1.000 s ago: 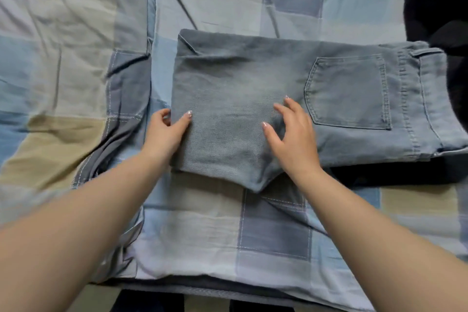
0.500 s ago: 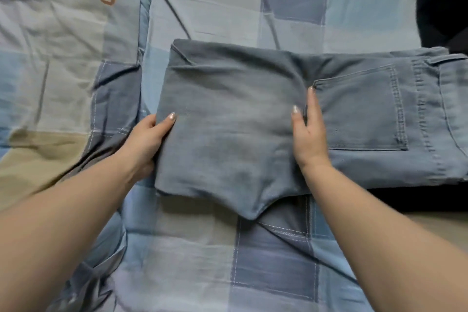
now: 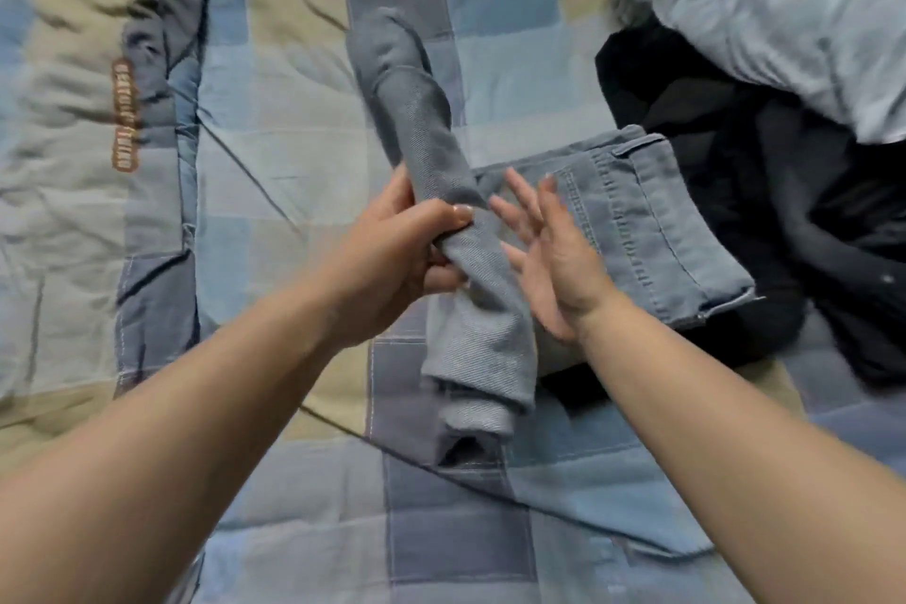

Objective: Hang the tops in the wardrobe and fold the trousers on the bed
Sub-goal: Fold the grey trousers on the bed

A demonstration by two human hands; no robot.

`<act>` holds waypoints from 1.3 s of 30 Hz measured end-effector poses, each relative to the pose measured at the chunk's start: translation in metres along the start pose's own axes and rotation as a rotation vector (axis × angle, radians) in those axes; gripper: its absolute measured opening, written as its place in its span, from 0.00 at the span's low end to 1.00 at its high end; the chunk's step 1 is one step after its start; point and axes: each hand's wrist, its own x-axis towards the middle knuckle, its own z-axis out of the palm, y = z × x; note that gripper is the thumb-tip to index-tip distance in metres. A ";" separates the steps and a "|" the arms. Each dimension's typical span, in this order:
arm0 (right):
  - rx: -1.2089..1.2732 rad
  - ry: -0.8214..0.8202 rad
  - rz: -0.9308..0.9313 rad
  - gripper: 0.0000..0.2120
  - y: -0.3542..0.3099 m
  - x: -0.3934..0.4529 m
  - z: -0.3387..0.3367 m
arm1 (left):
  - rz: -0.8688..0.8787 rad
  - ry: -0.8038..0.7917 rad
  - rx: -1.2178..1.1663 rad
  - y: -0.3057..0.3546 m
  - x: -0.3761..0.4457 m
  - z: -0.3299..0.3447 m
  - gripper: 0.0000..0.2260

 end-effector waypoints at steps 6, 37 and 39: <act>0.006 -0.094 0.000 0.28 -0.085 -0.013 -0.060 | 0.002 -0.166 0.061 -0.008 0.075 0.105 0.23; -0.599 0.367 0.331 0.17 -0.036 -0.020 -0.216 | -0.300 0.494 0.206 -0.140 0.060 0.008 0.11; -0.501 0.321 0.390 0.14 -0.023 -0.035 -0.208 | -0.266 0.500 0.205 -0.138 0.047 -0.004 0.11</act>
